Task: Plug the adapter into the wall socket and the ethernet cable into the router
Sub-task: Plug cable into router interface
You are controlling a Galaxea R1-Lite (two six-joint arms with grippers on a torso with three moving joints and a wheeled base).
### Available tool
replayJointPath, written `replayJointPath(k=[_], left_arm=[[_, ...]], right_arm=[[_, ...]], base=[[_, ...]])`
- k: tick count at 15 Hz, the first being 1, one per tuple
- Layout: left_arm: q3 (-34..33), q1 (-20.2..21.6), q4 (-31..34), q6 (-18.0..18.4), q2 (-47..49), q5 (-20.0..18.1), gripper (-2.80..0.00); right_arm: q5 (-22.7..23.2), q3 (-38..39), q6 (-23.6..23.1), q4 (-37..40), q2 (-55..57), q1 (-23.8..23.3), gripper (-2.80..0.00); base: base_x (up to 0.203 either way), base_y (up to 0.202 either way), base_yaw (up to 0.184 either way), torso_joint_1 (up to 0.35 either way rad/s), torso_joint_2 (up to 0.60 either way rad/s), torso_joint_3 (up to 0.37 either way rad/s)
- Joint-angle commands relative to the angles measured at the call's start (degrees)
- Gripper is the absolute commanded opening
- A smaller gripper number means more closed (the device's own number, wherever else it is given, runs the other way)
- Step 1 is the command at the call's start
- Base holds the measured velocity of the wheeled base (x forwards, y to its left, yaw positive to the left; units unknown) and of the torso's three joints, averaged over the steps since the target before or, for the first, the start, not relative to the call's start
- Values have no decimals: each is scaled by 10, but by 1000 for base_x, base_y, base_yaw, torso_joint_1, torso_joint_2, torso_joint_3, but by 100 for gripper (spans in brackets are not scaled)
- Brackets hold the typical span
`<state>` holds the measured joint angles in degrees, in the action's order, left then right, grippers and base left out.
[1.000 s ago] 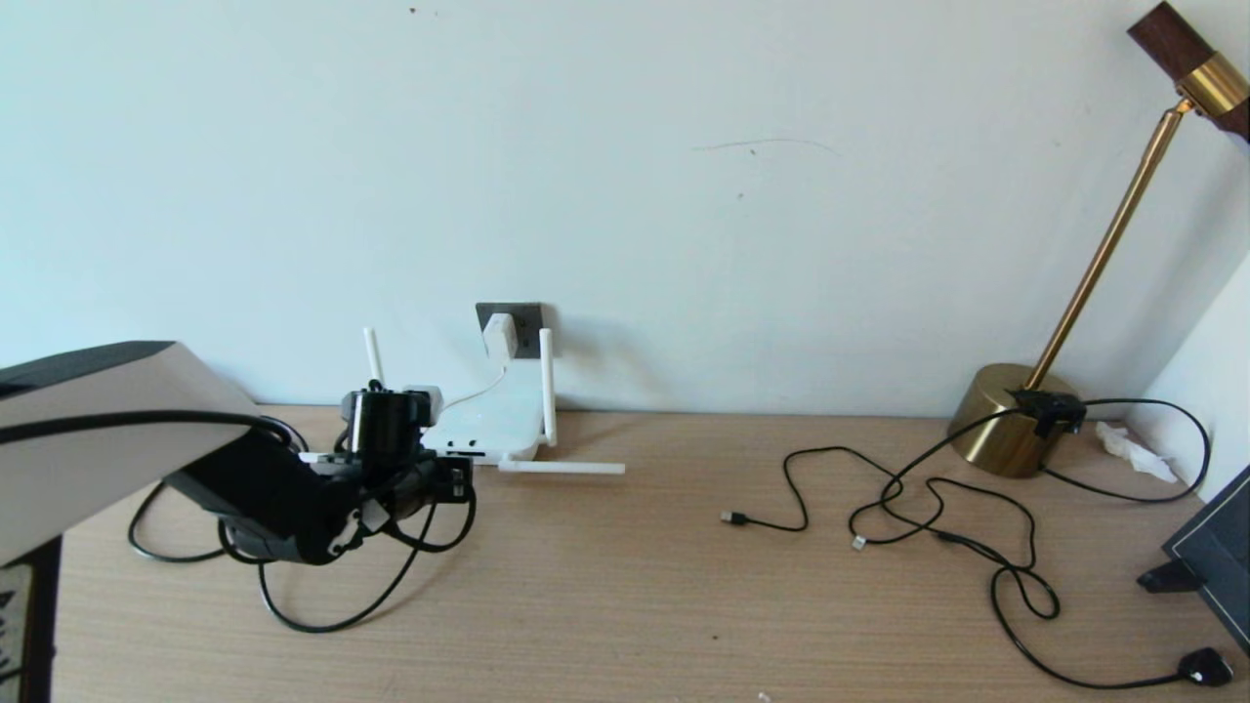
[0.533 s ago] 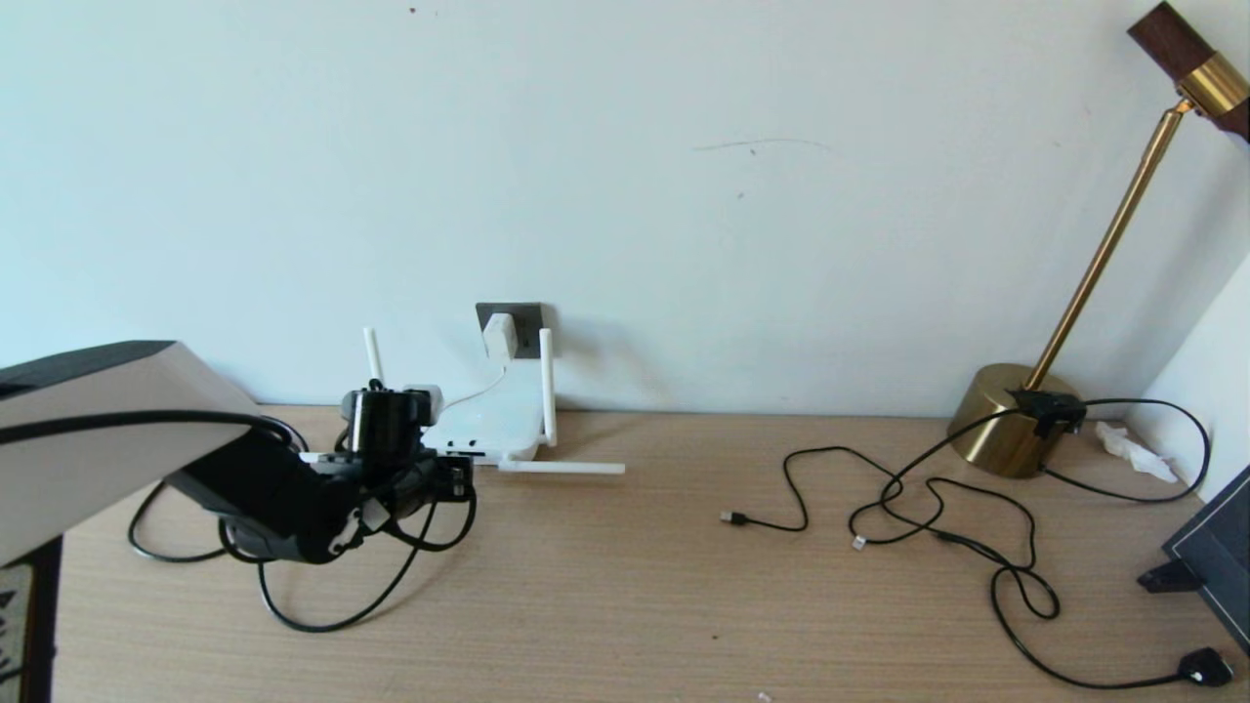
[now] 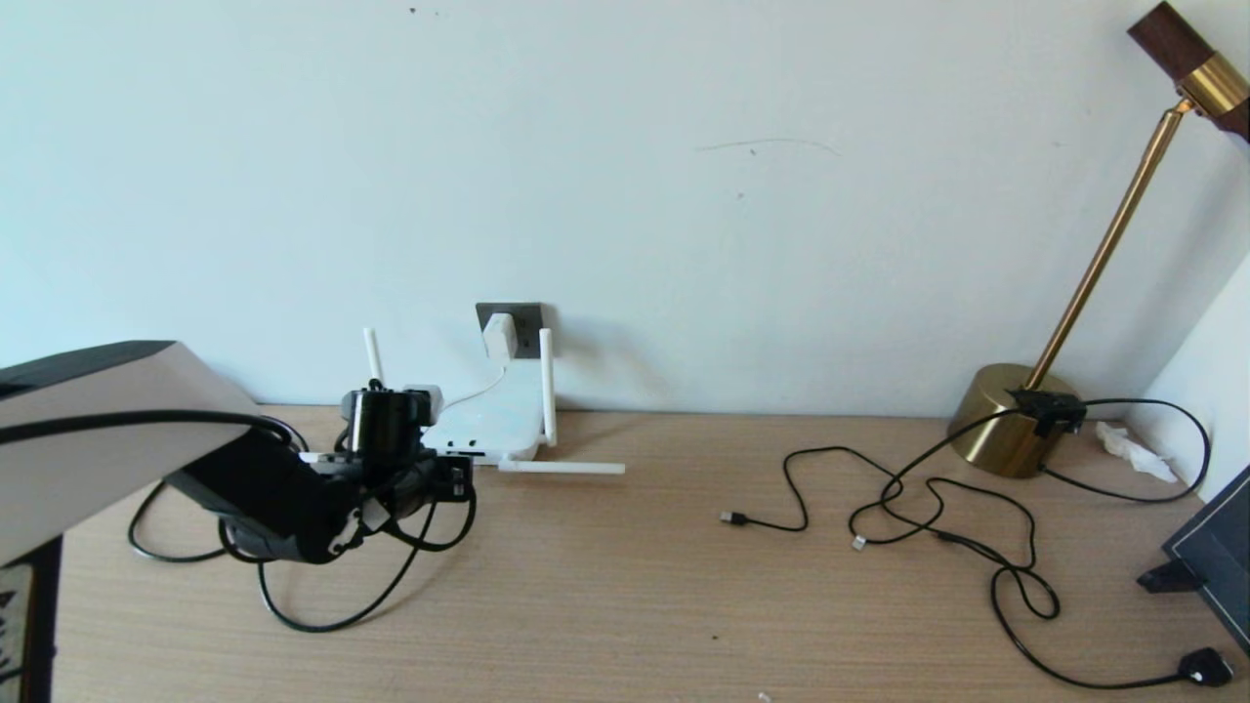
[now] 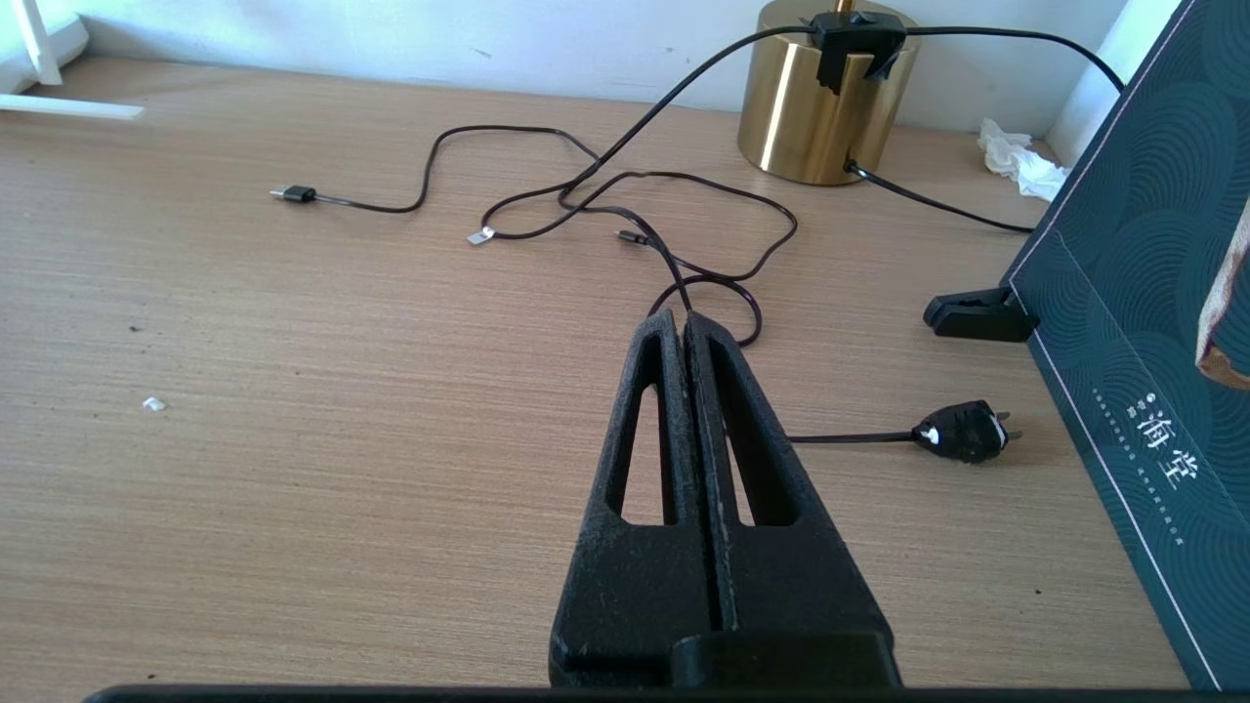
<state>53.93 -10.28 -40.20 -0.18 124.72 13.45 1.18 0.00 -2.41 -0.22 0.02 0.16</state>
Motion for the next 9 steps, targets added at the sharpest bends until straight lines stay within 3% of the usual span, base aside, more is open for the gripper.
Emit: replayJointPath(k=[1, 9], left_arm=[[0, 0, -2, 0, 1, 1, -280], [0, 1, -2, -1, 1, 1, -280]], right_arm=[[0, 0, 0, 0, 1, -1, -280], [0, 0, 0, 0, 1, 0, -280]], base=[[0, 0, 0, 0, 0, 0], [0, 0, 0, 0, 0, 0]])
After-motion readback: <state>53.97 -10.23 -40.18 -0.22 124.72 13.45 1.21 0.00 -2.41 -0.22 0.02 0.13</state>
